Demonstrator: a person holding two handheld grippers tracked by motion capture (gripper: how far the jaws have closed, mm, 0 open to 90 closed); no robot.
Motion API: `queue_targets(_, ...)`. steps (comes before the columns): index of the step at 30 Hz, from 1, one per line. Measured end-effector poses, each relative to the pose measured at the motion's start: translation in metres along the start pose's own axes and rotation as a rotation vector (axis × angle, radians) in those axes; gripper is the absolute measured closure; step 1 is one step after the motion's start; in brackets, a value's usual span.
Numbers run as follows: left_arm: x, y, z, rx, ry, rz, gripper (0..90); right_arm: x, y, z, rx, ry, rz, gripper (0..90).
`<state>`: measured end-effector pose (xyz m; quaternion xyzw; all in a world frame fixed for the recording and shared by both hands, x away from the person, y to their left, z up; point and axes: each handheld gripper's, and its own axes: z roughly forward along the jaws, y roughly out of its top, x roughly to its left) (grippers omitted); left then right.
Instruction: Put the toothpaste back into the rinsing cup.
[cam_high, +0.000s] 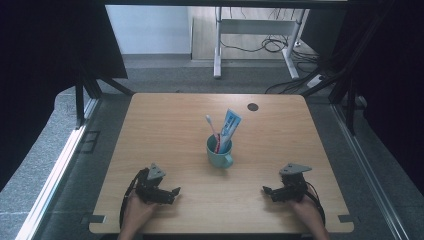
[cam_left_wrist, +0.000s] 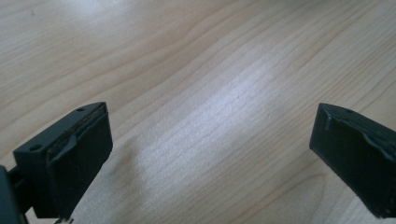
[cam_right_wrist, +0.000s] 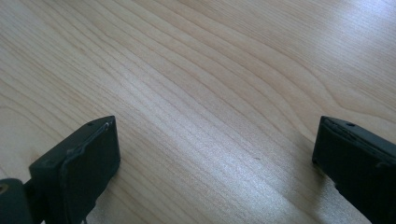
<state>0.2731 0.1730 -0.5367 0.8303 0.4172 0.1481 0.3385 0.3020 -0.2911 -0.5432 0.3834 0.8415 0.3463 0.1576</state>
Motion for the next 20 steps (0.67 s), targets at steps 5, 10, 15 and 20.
queue_targets(5,-0.0009,-0.0032,0.0043,0.025,0.009,0.011,0.0,-0.0001,0.0000,-0.0001,0.001,-0.001,-0.001,0.3)
queue_targets(10,-0.0009,-0.0057,0.0069,0.028,0.007,0.003,0.0,-0.0001,0.0000,-0.0001,0.001,0.000,0.000,0.4)
queue_targets(15,-0.0012,-0.0056,0.0070,0.031,0.015,0.000,0.0,-0.0001,0.0000,-0.0001,0.001,0.000,-0.001,0.4)
queue_targets(20,-0.0009,-0.0057,0.0071,0.031,0.016,-0.004,0.0,-0.0001,-0.0001,-0.0001,0.000,-0.001,0.000,0.4)
